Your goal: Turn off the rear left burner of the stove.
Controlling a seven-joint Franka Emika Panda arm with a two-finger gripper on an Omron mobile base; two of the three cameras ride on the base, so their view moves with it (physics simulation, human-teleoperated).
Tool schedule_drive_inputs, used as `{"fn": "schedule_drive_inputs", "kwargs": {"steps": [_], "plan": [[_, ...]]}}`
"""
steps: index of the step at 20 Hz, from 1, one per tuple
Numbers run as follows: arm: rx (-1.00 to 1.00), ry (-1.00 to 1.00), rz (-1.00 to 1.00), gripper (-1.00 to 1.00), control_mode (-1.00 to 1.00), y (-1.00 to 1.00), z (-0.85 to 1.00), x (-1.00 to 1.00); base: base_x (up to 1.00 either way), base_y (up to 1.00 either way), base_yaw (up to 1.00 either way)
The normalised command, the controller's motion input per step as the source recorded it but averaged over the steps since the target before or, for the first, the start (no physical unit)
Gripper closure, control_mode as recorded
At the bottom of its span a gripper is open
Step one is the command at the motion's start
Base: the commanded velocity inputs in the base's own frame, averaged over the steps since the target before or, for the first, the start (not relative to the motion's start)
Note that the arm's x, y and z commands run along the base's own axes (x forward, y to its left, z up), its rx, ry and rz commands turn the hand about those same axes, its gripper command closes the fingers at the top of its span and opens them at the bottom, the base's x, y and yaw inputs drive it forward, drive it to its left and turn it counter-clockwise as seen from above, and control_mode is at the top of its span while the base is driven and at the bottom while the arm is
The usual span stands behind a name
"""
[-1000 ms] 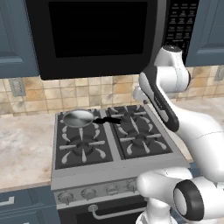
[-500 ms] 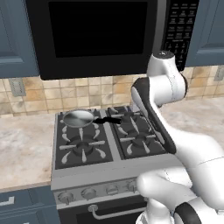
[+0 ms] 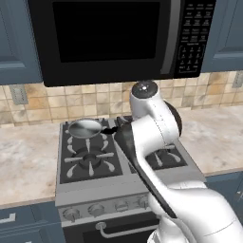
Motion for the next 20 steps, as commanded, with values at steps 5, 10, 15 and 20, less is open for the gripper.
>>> {"fn": "schedule_drive_inputs", "kwargs": {"steps": [5,10,15,20], "plan": [[-0.14,-0.11,0.17,-1.00,-1.00,0.37,-0.14,-0.76,0.00,0.00,0.00],[-0.20,-0.02,0.38,-1.00,-1.00,0.20,-0.12,-0.83,0.00,0.00,0.00],[-0.14,0.12,0.43,-1.00,-1.00,0.04,-0.10,-0.31,0.00,0.00,0.00],[-0.20,0.30,0.45,-1.00,-1.00,0.10,-0.32,0.01,0.00,0.00,0.00]]}}
